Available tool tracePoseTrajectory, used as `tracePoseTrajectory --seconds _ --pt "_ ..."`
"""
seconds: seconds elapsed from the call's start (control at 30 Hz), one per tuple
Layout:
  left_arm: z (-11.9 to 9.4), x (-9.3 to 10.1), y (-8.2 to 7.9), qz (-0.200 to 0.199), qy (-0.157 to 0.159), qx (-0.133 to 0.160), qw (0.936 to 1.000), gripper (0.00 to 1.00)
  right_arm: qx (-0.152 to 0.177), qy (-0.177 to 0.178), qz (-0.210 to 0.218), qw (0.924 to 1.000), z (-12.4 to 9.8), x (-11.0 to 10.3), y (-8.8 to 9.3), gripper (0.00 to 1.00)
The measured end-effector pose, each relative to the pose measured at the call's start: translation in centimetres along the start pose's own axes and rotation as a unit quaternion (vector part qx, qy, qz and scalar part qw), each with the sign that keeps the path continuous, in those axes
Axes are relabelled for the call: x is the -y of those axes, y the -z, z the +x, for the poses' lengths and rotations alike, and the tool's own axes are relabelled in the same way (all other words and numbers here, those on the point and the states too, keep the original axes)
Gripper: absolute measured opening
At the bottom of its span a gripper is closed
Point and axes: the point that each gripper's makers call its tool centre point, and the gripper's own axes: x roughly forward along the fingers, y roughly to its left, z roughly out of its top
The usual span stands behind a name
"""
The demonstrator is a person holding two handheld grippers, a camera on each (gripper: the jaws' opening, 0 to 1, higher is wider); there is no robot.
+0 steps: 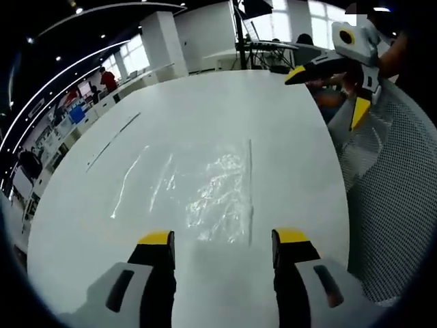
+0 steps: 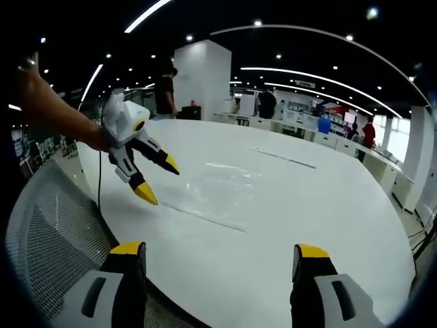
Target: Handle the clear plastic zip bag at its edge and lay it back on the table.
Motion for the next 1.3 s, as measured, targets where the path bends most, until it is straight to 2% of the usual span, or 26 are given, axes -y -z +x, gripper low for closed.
tracePoseTrajectory --seconds 0.1,0.2,0.4,1.1,1.3 --pt "0.2 -0.2 0.6 0.005 0.002 -0.015 0.9999 0.5 -0.001 0.0 0.0 1.0 0.0 0.0 0.0 0.88" --pt "0.4 -0.2 0.7 -0.01 0.006 -0.012 0.9999 0.48 0.0 0.002 0.001 1.0 0.0 0.1 0.0 0.88" --pt "1.2 0.1 1.2 -0.005 0.02 -0.031 0.9993 0.41 0.0 0.003 0.001 1.0 0.0 0.1 0.0 0.88" --pt "1.6 0.6 0.6 -0.043 0.037 -0.02 0.9982 0.25 -0.001 0.005 -0.001 1.0 -0.1 0.2 0.0 0.86" --pt "1.6 1.0 0.4 -0.046 0.049 -0.016 0.9976 0.17 -0.003 0.005 -0.001 1.0 -0.1 0.0 -0.1 0.86"
